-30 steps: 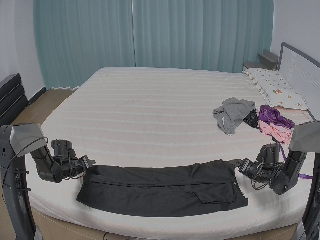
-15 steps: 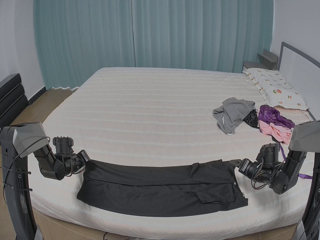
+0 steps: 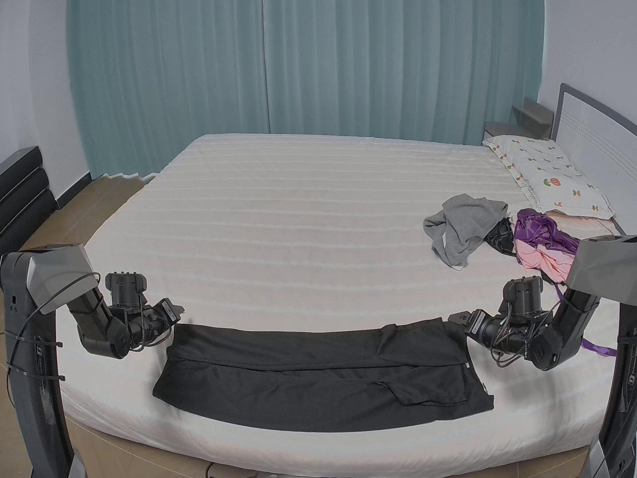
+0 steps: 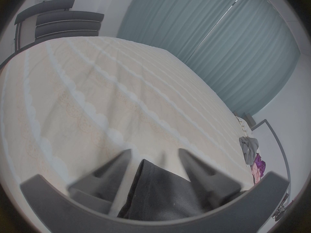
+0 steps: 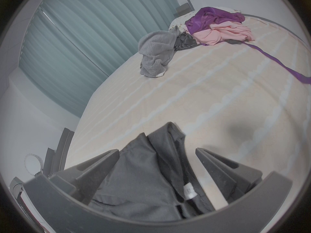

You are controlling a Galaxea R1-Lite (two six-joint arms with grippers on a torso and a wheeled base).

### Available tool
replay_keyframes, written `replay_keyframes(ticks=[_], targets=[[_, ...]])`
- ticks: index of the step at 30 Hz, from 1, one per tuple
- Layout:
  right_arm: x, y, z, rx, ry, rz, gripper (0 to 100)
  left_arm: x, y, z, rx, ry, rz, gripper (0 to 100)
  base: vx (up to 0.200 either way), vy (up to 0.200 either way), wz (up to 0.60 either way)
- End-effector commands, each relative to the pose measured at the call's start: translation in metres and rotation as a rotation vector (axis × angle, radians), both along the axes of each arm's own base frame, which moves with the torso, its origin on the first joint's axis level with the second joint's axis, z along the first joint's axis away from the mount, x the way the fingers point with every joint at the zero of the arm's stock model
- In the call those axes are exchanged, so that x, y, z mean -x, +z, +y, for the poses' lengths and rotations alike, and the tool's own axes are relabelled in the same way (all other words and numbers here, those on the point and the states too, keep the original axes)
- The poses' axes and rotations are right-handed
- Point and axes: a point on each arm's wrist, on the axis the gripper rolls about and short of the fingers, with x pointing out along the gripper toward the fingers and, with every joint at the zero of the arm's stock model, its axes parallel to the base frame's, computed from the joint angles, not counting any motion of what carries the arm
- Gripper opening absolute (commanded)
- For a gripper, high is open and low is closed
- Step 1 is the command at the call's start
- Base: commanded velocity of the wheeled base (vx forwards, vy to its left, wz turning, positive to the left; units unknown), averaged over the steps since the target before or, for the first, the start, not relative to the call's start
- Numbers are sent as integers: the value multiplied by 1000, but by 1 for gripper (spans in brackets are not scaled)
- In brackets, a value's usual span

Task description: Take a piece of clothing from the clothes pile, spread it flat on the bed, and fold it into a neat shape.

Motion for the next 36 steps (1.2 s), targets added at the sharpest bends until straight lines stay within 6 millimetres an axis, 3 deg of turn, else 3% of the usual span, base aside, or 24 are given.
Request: replay_keyframes(ticks=[1,10,11,28,29,36], targets=[[-14,-7,8,1,20,7,100,1,1,0,17,12,1,100,0,0,0],[-11,-22,17,16,63,63,100,6,0,0,41,29,19,100,0,0,0],[-10,-22,17,23,68,66,0,6,1,1,41,30,18,100,0,0,0],[0,-23,9,43,52,82,0,16,5,2,42,35,30,100,0,0,0],[1,-22,9,42,51,84,100,16,5,2,43,36,31,100,0,0,0],[4,-4,8,7,25,45,100,22,11,2,43,35,28,100,0,0,0]])
